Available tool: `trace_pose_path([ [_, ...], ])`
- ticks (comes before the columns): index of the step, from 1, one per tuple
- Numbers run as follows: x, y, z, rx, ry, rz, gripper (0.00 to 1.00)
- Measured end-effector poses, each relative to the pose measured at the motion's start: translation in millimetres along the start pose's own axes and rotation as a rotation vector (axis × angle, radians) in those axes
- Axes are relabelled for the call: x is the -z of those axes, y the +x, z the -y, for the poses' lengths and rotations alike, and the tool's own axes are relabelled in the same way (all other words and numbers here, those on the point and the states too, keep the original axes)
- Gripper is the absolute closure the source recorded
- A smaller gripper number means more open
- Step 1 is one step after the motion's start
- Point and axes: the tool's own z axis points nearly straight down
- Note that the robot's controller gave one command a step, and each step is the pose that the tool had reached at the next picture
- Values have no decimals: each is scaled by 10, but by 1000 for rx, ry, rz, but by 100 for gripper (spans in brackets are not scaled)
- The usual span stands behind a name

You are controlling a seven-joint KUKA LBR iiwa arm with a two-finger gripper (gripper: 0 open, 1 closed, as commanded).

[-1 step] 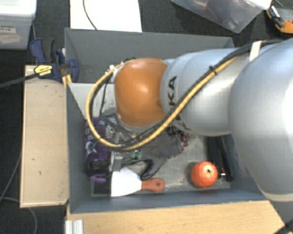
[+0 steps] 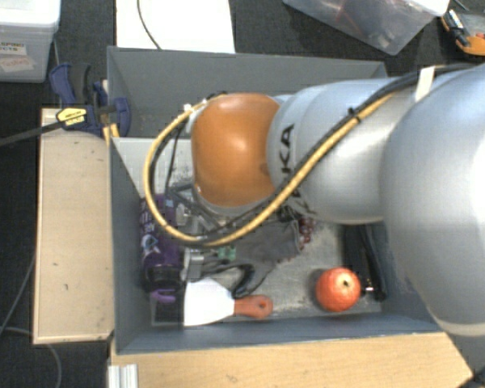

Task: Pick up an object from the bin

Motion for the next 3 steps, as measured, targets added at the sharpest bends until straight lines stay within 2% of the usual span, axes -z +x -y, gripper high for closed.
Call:
trace_pose_path([
  [1,-870,-541,596,198,0,-2,0],
  [2,-863,-448,731,-52,-4,4,0],
  [3,-856,-551,587,194,-2,3,0],
])
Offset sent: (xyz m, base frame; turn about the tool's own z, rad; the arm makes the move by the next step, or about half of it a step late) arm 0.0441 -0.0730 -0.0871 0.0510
